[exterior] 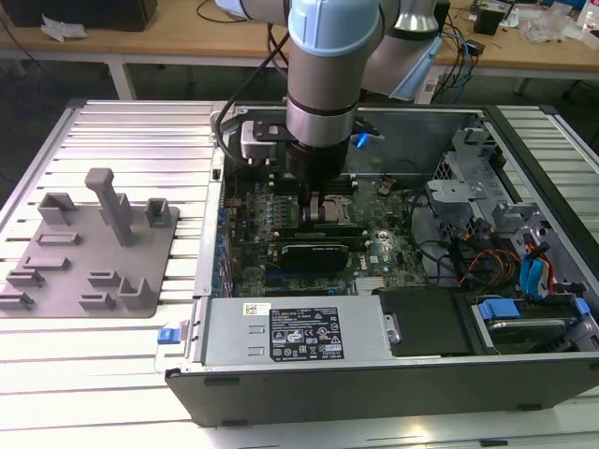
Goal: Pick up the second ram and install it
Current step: 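Press down the second ram until it locks into place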
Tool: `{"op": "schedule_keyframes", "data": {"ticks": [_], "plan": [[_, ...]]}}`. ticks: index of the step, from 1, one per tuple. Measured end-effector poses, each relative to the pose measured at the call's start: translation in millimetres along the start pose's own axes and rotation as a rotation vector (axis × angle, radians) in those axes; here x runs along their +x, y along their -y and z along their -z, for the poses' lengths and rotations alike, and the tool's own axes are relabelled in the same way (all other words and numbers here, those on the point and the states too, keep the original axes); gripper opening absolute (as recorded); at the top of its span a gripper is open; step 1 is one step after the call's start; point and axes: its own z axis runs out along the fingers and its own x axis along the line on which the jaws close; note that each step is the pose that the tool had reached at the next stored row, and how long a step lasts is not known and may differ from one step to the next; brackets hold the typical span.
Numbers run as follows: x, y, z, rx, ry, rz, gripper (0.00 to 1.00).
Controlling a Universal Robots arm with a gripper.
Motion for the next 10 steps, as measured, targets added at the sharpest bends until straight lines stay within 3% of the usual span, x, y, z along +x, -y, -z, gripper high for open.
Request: {"op": "schedule_keyframes", "data": {"ticks": [3,6,10], "plan": [[-0.4,-0.3,12.7,-0.0012,-0.0015,0.0,0.08],[-0.4,-0.1,14.9,-0.0013,-0.0017,0.0,0.08],[-0.8,21.7,15.1,-0.0014,-0.0016,0.0,0.08]]}}
